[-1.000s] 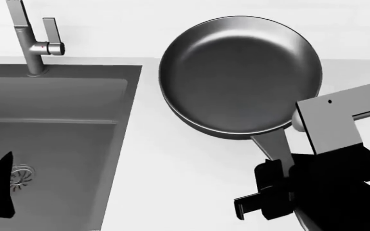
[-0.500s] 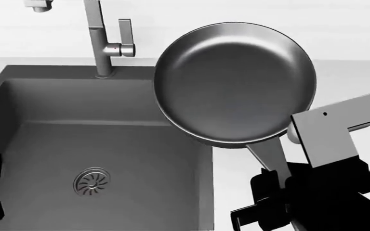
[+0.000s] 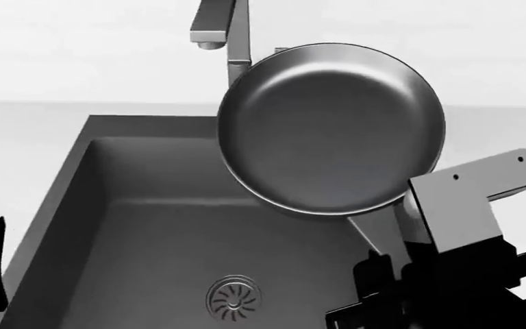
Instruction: Pick the pan and sponge and place them into the sink. Then turn on the water.
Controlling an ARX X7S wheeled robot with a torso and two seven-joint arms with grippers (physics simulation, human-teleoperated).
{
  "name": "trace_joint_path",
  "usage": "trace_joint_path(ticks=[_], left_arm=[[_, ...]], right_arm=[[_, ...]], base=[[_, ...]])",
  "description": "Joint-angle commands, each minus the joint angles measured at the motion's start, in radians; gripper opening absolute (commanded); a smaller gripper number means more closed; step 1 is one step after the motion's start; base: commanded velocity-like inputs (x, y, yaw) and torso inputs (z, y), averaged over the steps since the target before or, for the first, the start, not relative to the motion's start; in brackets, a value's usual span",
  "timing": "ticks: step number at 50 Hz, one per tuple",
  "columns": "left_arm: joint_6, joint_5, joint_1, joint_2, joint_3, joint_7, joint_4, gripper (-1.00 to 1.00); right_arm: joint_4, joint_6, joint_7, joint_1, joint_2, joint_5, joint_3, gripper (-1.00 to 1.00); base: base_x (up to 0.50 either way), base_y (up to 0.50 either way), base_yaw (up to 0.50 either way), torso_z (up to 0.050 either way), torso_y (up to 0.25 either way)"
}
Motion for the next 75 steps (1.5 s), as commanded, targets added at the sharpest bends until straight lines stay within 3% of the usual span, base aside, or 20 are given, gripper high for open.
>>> trace_joint_path(ticks=[1,27,34,50,75], left_arm=[[0.004,-0.006,-0.002,-0.004,0.002,-0.003,-0.003,1.0],[0.02,-0.009,0.009,-0.005,0.015,-0.016,-0.004,1.0],[0.022,-0.012,0.011,-0.011,0.013,-0.015,-0.007,1.0],[0.017,-0.042,0.016,-0.035,-0.028,-0.017,-0.01,1.0],[0.027,-0.039,0.01,-0.033,-0.006,-0.036,-0.017,1.0]], right_arm=[[-0.018,-0.007,-0.015,0.019,0.008,-0.062,0.027,-1.0],[-0.036,0.055,-0.081,0.034,-0.009,-0.024,-0.053,-1.0],[0.001,0.084,-0.225,0.062,-0.088,-0.158,-0.172,-1.0],[0.12,-0.019,-0.5,0.065,-0.194,-0.435,-0.382,-1.0],[0.439,-0.192,-0.687,0.059,-0.338,-0.666,-0.553,-1.0]], base=[[0.27,0.35,0.0,0.0,0.011],[0.08,0.07,0.0,0.0,0.002],[0.0,0.0,0.0,0.001,0.002],[0.0,0.0,0.0,0.001,0.002],[0.0,0.0,0.0,0.0,0.002]])
